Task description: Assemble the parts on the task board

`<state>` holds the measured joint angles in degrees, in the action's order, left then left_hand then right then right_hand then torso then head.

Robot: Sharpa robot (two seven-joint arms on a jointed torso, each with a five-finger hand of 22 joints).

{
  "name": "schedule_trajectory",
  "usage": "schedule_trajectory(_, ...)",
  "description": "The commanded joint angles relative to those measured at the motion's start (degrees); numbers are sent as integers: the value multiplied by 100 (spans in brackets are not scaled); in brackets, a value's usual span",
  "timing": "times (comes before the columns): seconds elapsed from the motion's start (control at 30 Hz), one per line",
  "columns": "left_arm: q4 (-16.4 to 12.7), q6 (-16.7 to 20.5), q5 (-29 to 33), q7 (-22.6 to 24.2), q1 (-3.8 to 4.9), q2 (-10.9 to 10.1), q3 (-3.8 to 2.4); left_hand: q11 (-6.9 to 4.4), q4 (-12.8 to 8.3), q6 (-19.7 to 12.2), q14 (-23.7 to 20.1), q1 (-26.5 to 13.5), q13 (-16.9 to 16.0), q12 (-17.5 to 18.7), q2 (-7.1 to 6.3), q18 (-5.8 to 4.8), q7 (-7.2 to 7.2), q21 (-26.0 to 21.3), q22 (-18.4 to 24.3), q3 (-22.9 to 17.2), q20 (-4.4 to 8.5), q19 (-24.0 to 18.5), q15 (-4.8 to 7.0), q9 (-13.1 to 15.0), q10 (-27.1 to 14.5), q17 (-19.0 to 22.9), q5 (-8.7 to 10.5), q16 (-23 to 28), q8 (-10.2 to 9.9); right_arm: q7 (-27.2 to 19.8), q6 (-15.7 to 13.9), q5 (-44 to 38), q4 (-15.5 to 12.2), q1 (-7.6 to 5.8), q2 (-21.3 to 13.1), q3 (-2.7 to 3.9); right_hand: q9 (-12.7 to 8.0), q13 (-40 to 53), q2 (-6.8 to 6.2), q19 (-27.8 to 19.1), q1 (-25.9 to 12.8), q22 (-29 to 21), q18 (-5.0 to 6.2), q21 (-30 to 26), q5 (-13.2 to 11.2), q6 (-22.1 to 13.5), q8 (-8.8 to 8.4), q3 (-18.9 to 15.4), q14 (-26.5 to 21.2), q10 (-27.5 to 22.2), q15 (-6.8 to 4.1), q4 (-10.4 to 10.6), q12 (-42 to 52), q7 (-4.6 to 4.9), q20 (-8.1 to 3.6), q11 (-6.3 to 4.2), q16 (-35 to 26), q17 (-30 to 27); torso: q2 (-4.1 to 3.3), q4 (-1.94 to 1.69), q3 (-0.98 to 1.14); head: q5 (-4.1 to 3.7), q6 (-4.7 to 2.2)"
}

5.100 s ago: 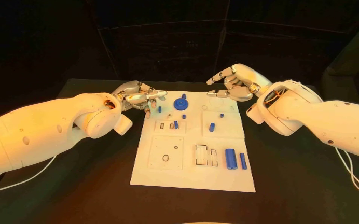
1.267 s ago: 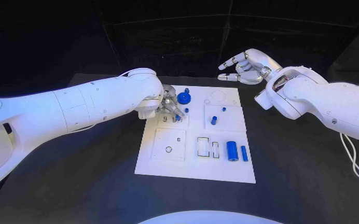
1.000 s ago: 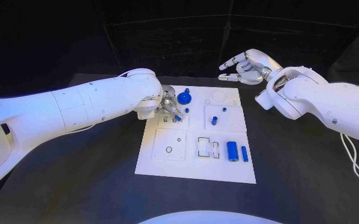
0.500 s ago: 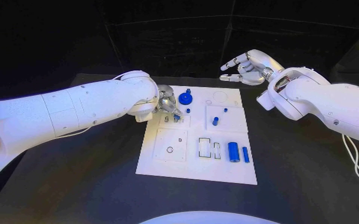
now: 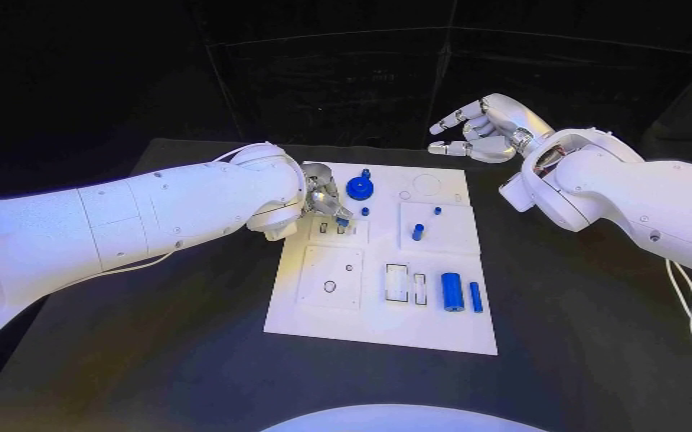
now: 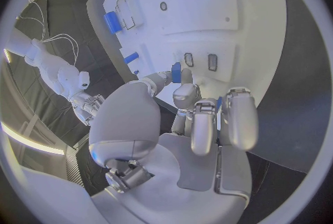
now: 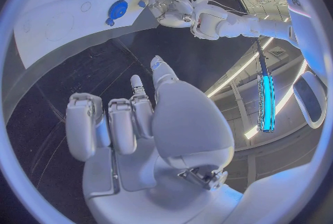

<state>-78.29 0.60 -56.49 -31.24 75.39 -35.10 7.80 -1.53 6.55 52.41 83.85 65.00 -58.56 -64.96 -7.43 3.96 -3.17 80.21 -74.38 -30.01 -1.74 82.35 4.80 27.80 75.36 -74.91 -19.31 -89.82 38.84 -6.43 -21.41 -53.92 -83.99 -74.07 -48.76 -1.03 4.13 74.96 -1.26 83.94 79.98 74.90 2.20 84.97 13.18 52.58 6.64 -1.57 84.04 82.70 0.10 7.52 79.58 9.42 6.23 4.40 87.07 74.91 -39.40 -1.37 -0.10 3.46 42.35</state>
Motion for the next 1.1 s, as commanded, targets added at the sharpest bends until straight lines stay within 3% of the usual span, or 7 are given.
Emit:
schedule_trajectory(0.03,-3,251,-255,-93,-37,5,7,3,-1070,-10,615,-69,-10,-33,8,-56,34,26,-10,-1093,14,45,2,10,43,-1509,-34,-18,32,-19,24,13,-20,-13,-6,5,-7,606,64,75,11,350,25,-36,39,-18,18,-6,451,-2,-25,-33,-12,-6,-36,-11,-24,911,1,15,-2,14,3)
schedule_trajectory(0.27,13,212,-438,-163,-106,17,36,0,-1073,-10,615,-83,-12,-36,3,-57,38,29,-16,-1104,16,48,4,21,49,-1509,-49,-18,48,-7,35,13,-27,-13,-12,5,-7,606,64,75,11,350,25,-36,39,-18,18,-6,451,-2,-25,-33,-12,-6,-36,-11,-24,911,-2,25,-8,27,-4)
schedule_trajectory(0.67,8,2,-498,-250,-126,-8,51,-2,-1075,-12,615,-95,0,-27,0,-56,40,26,-12,-1114,17,46,6,31,46,-1509,-62,-18,61,-6,51,13,-12,-12,-1,5,-6,608,71,77,-1,354,24,-34,53,-15,22,-13,452,0,-25,-28,-10,-6,-36,-10,-22,914,-4,21,-7,33,14)
schedule_trajectory(0.87,-21,-84,-500,-268,-127,-63,52,-18,-1093,-40,615,-185,-23,-46,-46,-59,57,34,-33,-1189,30,54,19,109,74,-1509,-258,-18,167,-8,56,13,-6,-12,-1,5,-6,608,71,77,-1,354,24,-34,53,-15,22,-13,452,0,-25,-28,-10,-6,-36,-10,-22,914,-3,16,-4,25,25)
schedule_trajectory(1.1,-35,-191,-500,-248,-127,-64,53,-21,-1096,-47,615,-207,-26,-49,-58,-60,61,34,-38,-1200,33,55,21,127,80,-1509,-308,-18,192,-15,64,13,1,-12,11,5,-6,608,71,77,-1,354,24,-34,53,-15,22,-13,452,0,-25,-28,-10,-6,-36,-10,-22,914,-1,19,-5,32,28)
